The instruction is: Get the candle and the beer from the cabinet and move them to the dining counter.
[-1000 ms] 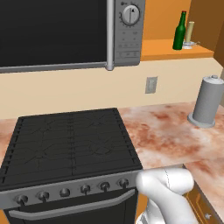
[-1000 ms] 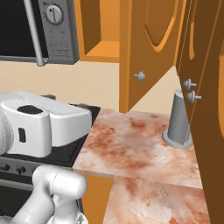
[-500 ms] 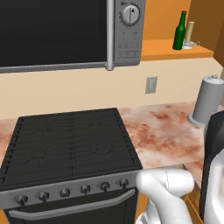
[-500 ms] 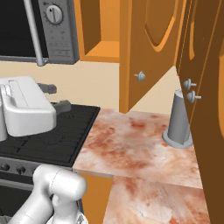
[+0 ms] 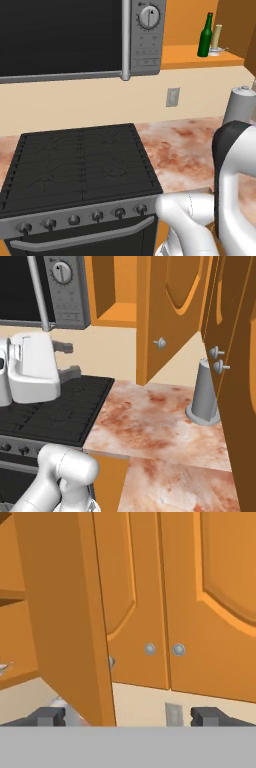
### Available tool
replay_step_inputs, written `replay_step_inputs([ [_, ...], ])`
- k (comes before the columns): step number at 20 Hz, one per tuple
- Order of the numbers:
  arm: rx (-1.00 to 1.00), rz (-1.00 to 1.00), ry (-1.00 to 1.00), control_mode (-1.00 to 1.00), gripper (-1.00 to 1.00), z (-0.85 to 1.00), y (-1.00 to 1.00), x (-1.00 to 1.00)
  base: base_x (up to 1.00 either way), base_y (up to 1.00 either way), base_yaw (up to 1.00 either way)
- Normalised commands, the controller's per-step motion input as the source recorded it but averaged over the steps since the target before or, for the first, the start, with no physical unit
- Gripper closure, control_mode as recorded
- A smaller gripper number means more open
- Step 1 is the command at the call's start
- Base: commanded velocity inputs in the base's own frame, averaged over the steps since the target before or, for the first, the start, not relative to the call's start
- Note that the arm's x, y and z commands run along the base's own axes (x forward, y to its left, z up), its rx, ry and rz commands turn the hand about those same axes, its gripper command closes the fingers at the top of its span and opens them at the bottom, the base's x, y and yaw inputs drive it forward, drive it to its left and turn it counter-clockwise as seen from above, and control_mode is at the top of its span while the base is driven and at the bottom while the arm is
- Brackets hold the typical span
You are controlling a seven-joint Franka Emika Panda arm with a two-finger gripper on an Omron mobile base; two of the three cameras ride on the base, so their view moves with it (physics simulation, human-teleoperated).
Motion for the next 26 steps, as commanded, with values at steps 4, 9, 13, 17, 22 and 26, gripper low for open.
replay_step_inputs([
  [4, 0.0, -0.08, 0.0, -1.0, -1.0, 0.12, 0.22, 0.19, 0.0, 0.0, 0.0],
  [9, 0.0, -0.05, 0.0, -1.0, -1.0, 0.19, 0.12, 0.12, 0.0, 0.0, 0.0],
  [13, 0.0, -0.01, 0.0, -1.0, -1.0, 0.07, 0.0, 0.14, 0.0, 0.0, 0.0],
  [17, 0.0, 0.0, 0.0, -1.0, -1.0, 0.0, 0.0, 0.36, 0.0, 0.0, 0.0],
  [22, -0.01, -0.01, 0.0, -1.0, -1.0, 0.0, 0.0, 0.51, 0.0, 0.0, 0.0],
  [26, 0.0, -0.1, 0.0, -1.0, -1.0, 0.0, 0.0, 0.54, 0.0, 0.0, 0.0],
])
